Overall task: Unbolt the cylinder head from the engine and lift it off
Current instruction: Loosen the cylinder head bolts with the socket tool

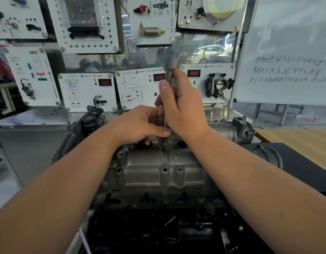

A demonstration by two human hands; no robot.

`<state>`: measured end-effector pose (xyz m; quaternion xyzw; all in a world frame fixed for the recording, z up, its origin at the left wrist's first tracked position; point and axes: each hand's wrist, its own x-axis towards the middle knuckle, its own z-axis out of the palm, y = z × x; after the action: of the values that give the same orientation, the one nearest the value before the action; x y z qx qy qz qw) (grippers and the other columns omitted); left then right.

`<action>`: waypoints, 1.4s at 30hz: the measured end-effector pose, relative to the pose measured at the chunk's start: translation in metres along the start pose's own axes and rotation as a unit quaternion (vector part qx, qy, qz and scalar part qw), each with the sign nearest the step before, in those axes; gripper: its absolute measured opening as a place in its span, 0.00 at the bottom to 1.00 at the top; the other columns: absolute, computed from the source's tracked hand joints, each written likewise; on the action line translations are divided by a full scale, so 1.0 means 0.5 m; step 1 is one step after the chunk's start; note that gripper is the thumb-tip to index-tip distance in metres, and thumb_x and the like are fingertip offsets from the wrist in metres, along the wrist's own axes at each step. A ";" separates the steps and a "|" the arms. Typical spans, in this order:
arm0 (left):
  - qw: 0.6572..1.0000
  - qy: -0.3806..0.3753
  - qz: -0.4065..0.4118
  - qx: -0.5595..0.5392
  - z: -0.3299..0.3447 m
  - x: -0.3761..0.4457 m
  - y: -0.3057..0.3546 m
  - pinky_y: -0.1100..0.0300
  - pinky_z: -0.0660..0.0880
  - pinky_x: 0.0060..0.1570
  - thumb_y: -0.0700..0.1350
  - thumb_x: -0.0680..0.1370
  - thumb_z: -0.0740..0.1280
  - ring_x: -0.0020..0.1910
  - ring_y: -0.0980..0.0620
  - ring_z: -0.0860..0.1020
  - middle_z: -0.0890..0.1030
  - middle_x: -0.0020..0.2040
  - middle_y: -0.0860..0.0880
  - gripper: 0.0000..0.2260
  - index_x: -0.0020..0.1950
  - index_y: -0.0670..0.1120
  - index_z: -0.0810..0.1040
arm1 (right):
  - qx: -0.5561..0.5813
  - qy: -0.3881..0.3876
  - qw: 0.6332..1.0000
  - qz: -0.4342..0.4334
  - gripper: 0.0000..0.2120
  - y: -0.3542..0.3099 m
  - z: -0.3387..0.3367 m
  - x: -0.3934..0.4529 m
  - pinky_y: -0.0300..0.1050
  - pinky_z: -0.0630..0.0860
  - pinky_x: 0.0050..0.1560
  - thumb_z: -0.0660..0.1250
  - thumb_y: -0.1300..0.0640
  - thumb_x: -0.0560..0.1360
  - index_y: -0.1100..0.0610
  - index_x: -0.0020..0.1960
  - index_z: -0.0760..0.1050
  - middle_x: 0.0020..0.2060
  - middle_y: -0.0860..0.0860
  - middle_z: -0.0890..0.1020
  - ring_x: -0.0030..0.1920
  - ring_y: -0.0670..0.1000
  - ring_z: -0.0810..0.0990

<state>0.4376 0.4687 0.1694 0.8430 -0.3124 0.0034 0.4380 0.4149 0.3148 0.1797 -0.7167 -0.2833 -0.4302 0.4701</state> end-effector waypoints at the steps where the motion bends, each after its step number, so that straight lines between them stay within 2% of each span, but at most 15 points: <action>1: 1.000 0.000 0.001 -0.001 0.000 -0.001 0.001 0.60 0.78 0.33 0.45 0.74 0.76 0.38 0.58 0.83 0.86 0.46 0.47 0.07 0.51 0.49 0.84 | -0.001 0.002 1.000 -0.002 0.19 -0.001 0.001 -0.001 0.54 0.77 0.34 0.62 0.52 0.82 0.63 0.67 0.69 0.33 0.54 0.83 0.32 0.51 0.82; 4: 1.000 -0.001 0.003 -0.006 0.001 0.000 0.002 0.60 0.78 0.33 0.48 0.71 0.76 0.39 0.58 0.84 0.85 0.45 0.47 0.07 0.48 0.55 0.84 | -0.003 0.009 1.000 -0.009 0.16 -0.001 0.002 -0.001 0.55 0.77 0.35 0.65 0.53 0.82 0.62 0.64 0.71 0.32 0.55 0.82 0.34 0.54 0.82; 8: 1.000 -0.010 0.002 -0.014 0.003 -0.001 0.005 0.60 0.79 0.35 0.50 0.71 0.75 0.43 0.57 0.85 0.86 0.49 0.51 0.09 0.48 0.62 0.84 | -0.013 0.012 1.000 -0.014 0.11 0.002 0.003 0.002 0.48 0.76 0.34 0.59 0.57 0.84 0.63 0.54 0.75 0.35 0.52 0.82 0.32 0.46 0.80; 10: 1.000 -0.018 0.001 -0.014 0.002 -0.001 0.004 0.60 0.80 0.36 0.50 0.71 0.74 0.46 0.56 0.84 0.86 0.51 0.51 0.09 0.50 0.61 0.84 | -0.009 0.011 1.000 -0.006 0.12 0.003 0.003 0.002 0.50 0.76 0.33 0.56 0.56 0.84 0.63 0.52 0.74 0.34 0.53 0.82 0.31 0.48 0.80; 12: 1.000 -0.017 -0.001 -0.013 0.001 -0.001 0.002 0.60 0.80 0.36 0.49 0.73 0.74 0.46 0.56 0.84 0.87 0.51 0.50 0.10 0.54 0.55 0.84 | -0.004 0.006 1.000 -0.002 0.13 0.002 0.000 0.001 0.54 0.76 0.33 0.56 0.56 0.83 0.64 0.56 0.73 0.34 0.54 0.82 0.30 0.52 0.80; 15: 1.000 -0.006 -0.003 -0.009 -0.001 0.000 -0.001 0.61 0.78 0.34 0.45 0.75 0.76 0.41 0.58 0.84 0.86 0.47 0.50 0.06 0.51 0.53 0.84 | 0.008 -0.003 1.000 0.009 0.18 -0.002 -0.001 -0.001 0.51 0.77 0.34 0.62 0.52 0.82 0.62 0.67 0.69 0.33 0.53 0.82 0.32 0.49 0.81; 18: 1.000 -0.004 0.002 -0.001 0.000 0.001 0.001 0.62 0.78 0.33 0.46 0.74 0.77 0.39 0.59 0.84 0.86 0.44 0.51 0.06 0.48 0.56 0.84 | -0.007 0.003 1.000 -0.013 0.15 -0.004 0.000 -0.002 0.52 0.76 0.35 0.66 0.53 0.81 0.62 0.62 0.72 0.33 0.54 0.81 0.33 0.53 0.81; 20: 1.000 -0.008 0.003 -0.005 0.000 0.001 0.002 0.62 0.79 0.34 0.47 0.74 0.76 0.41 0.58 0.84 0.86 0.46 0.53 0.08 0.49 0.59 0.83 | -0.017 0.012 1.000 -0.023 0.12 -0.004 -0.001 -0.001 0.54 0.75 0.36 0.62 0.55 0.82 0.64 0.55 0.75 0.35 0.55 0.82 0.34 0.56 0.81; 22: 1.000 -0.014 -0.001 -0.013 0.000 0.001 0.001 0.61 0.80 0.36 0.47 0.74 0.75 0.45 0.57 0.85 0.87 0.49 0.53 0.09 0.51 0.59 0.83 | -0.017 0.012 1.000 -0.008 0.14 -0.003 0.000 0.001 0.56 0.75 0.35 0.58 0.55 0.82 0.67 0.52 0.74 0.35 0.56 0.82 0.33 0.55 0.80; 26: 1.000 -0.015 -0.013 -0.009 -0.002 0.003 -0.006 0.59 0.80 0.36 0.44 0.77 0.74 0.47 0.55 0.85 0.87 0.51 0.50 0.09 0.56 0.50 0.83 | -0.014 0.011 1.000 0.008 0.16 -0.001 0.000 0.002 0.54 0.77 0.35 0.56 0.54 0.82 0.66 0.53 0.74 0.37 0.52 0.84 0.32 0.49 0.81; 29: 1.000 -0.015 -0.006 -0.011 -0.001 0.003 -0.003 0.59 0.80 0.35 0.47 0.74 0.75 0.44 0.56 0.85 0.86 0.49 0.50 0.10 0.55 0.51 0.83 | -0.004 0.025 1.000 0.003 0.15 -0.003 0.001 -0.001 0.49 0.77 0.38 0.65 0.52 0.81 0.61 0.62 0.73 0.38 0.51 0.83 0.35 0.48 0.81; 31: 1.000 -0.015 -0.003 -0.014 0.000 0.003 -0.003 0.59 0.80 0.34 0.47 0.73 0.75 0.44 0.56 0.84 0.86 0.48 0.50 0.10 0.54 0.52 0.82 | 0.004 0.034 0.999 0.002 0.14 -0.003 0.002 -0.001 0.51 0.78 0.39 0.68 0.54 0.80 0.60 0.61 0.73 0.38 0.51 0.83 0.36 0.49 0.82; 34: 1.000 -0.010 -0.007 -0.015 0.001 0.003 -0.003 0.59 0.80 0.36 0.50 0.71 0.75 0.44 0.56 0.85 0.86 0.49 0.52 0.13 0.55 0.52 0.82 | -0.009 0.028 1.000 -0.007 0.10 -0.002 0.001 0.000 0.56 0.78 0.38 0.63 0.56 0.82 0.63 0.57 0.75 0.37 0.54 0.84 0.36 0.54 0.82; 38: 1.000 -0.021 -0.011 -0.010 -0.001 0.002 -0.002 0.60 0.80 0.38 0.50 0.73 0.73 0.48 0.56 0.84 0.86 0.52 0.52 0.14 0.57 0.51 0.83 | -0.021 0.015 1.000 -0.013 0.14 -0.002 0.000 0.001 0.56 0.76 0.33 0.56 0.56 0.82 0.66 0.52 0.74 0.35 0.55 0.83 0.31 0.54 0.81; 42: 1.000 -0.013 -0.001 -0.009 -0.002 0.001 -0.003 0.58 0.80 0.36 0.44 0.76 0.75 0.44 0.56 0.84 0.86 0.48 0.49 0.06 0.52 0.53 0.84 | 0.000 -0.003 1.000 0.002 0.14 -0.004 -0.001 -0.001 0.55 0.77 0.35 0.61 0.54 0.83 0.63 0.62 0.72 0.35 0.55 0.83 0.33 0.53 0.82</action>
<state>0.4393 0.4700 0.1691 0.8394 -0.3170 -0.0112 0.4413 0.4130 0.3151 0.1803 -0.7182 -0.2837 -0.4273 0.4703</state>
